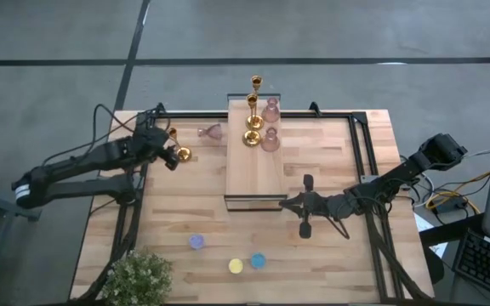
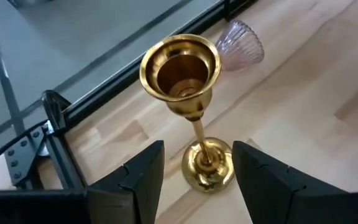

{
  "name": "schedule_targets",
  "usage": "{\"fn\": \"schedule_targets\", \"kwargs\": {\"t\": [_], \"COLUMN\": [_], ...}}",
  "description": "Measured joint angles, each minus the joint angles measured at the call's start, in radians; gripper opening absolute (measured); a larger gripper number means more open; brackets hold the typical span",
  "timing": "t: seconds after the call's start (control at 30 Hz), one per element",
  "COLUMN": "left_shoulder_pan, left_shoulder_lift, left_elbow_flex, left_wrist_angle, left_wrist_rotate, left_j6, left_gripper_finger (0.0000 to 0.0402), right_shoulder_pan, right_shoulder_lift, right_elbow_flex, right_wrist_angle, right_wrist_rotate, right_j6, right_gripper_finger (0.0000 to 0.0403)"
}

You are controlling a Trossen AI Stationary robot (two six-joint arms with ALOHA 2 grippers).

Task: Pick & Place candle stick holders
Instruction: Put the gold candlestick on the shelf

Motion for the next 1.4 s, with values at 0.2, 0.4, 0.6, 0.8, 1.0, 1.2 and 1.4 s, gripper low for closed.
{"fn": "schedule_targets", "kwargs": {"t": [0.2, 0.4, 0.6, 0.8, 1.0, 1.2, 1.4], "left_shoulder_pan": [0.0, 0.0, 0.0, 0.0, 0.0, 0.0, 0.0], "left_shoulder_lift": [0.023, 0.043, 0.047, 0.048, 0.051, 0.05, 0.051], "left_elbow_flex": [-0.031, -0.085, -0.133, -0.152, -0.165, -0.166, -0.167], "left_wrist_angle": [0.085, 0.194, 0.298, 0.379, 0.438, 0.466, 0.483], "left_wrist_rotate": [-0.018, -0.074, -0.131, -0.135, -0.134, -0.133, -0.125], "left_j6": [-0.031, -0.023, 0.01, 0.053, 0.11, 0.136, 0.188], "left_gripper_finger": [0.0193, 0.0193, 0.0193, 0.0193, 0.0175, 0.0105, 0.0094], "right_shoulder_pan": [0.0, 0.0, 0.0, 0.0, 0.0, 0.0, 0.0], "right_shoulder_lift": [0.0, 0.0, 0.0, 0.0, 0.0, 0.0, 0.0], "right_elbow_flex": [0.0, 0.0, 0.0, 0.0, 0.0, 0.0, 0.0], "right_wrist_angle": [0.0, 0.0, 0.0, 0.0, -0.001, 0.0, -0.001], "right_wrist_rotate": [0.021, 0.023, 0.023, 0.026, 0.026, 0.025, 0.025], "right_j6": [-0.003, -0.003, -0.003, -0.003, -0.003, -0.003, -0.003], "right_gripper_finger": [0.0008, 0.0008, 0.0008, 0.0008, 0.0008, 0.0008, 0.0008]}}
